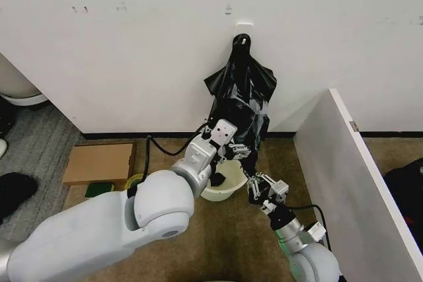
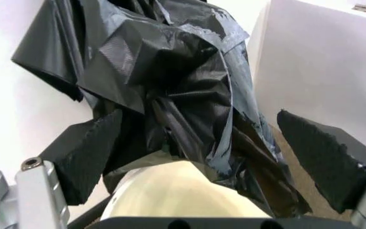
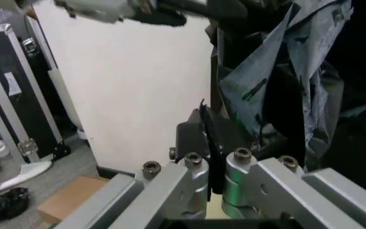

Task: Place the garbage bag over the trash bin.

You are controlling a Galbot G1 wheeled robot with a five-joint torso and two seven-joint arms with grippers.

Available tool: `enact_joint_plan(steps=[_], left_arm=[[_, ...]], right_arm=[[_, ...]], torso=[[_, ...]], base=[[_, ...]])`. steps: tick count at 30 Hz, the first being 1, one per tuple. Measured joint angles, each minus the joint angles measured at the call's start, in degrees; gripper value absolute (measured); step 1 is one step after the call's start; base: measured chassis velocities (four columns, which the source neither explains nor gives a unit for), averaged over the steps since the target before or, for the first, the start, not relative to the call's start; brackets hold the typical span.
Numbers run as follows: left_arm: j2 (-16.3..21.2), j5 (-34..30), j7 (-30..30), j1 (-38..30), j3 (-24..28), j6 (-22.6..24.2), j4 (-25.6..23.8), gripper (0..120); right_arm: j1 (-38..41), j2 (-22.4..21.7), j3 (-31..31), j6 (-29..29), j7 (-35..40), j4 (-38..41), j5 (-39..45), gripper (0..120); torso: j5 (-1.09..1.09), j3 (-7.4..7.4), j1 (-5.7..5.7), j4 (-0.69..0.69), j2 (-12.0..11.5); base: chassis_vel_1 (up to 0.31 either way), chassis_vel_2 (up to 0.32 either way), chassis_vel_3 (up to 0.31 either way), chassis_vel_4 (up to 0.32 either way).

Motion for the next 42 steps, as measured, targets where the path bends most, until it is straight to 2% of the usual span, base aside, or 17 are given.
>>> enact_joint_plan(steps=[9,20,34,38,39,42], left_arm=[[-1.22,2.23,2.08,-1.31,1.11,-2.45,3.46,93],[-1.5,6.12,5.65,-3.77,3.63,-4.3,3.5,93],[-3.82,6.39,5.79,-4.77,5.37,-1.73,7.71,93],[-3.71,4.84,4.8,-4.48,5.27,-0.87,8.22,81],[-3.71,4.84,4.8,-4.48,5.27,-0.87,8.22,81],[-3.53,4.5,4.48,-4.3,5.01,-1.04,8.52,67]], right_arm=[[-0.53,0.16,0.18,-0.01,-0.06,0.76,0.11,0],[-0.69,0.34,0.58,0.02,-0.19,0.9,0.4,0],[-0.88,0.33,0.92,0.03,-0.26,1.31,0.66,0],[-0.83,0.27,0.95,0.02,-0.26,1.34,0.81,0],[-0.83,0.27,0.95,0.02,-0.26,1.34,0.81,0],[-0.79,0.27,0.94,-0.01,-0.26,1.38,0.88,0]], torso=[[0.0,0.0,0.0,0.0,0.0],[0.0,0.0,0.0,0.01,0.0],[0.0,0.0,0.0,0.01,0.0],[0.0,0.0,0.0,0.01,0.0],[0.0,0.0,0.0,0.01,0.0],[0.0,0.0,0.0,0.01,0.0]], base=[[0.0,0.0,0.0,0.0],[0.0,0.0,0.0,0.0],[0.0,0.0,0.0,0.0],[0.0,0.0,0.0,0.0],[0.0,0.0,0.0,0.0],[0.0,0.0,0.0,0.0]])
